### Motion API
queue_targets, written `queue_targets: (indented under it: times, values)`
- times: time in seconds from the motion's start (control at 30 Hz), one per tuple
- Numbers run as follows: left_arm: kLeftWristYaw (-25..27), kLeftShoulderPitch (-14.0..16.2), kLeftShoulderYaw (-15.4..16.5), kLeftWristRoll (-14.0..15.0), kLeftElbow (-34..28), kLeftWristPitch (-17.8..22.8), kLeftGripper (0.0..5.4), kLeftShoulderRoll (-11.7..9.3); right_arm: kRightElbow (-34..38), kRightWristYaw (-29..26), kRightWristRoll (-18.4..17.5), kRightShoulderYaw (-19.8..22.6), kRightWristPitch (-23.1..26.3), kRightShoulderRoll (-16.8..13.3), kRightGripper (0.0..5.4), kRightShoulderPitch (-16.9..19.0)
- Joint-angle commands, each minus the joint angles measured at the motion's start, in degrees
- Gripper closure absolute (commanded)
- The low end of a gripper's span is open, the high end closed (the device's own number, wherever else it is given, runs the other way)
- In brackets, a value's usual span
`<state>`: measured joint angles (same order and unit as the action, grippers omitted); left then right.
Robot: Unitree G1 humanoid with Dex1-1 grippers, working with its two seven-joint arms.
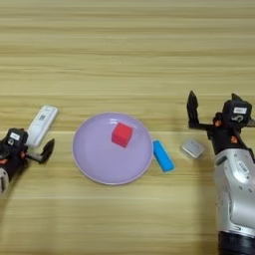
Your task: Move the objects on the table
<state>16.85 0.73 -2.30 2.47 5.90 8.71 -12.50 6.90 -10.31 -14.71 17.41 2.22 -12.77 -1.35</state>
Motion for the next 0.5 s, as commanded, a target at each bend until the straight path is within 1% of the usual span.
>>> queue_targets:
  times: [0.03, 0.5]
  values:
    - [-0.8, 0.0, -0.4, -1.4, 4.6, 1.5, 0.0, -0.2, 0.9, 0.4, -0.3, -0.1, 1.0, 0.1, 0.04, 0.2]
    - [-2.2, -3.7, -0.3, -1.8, 13.0, -1.7, 0.0, 0.1, 1.0, 0.6, -0.3, -0.3, 0.9, 0.2, 0.04, 0.3]
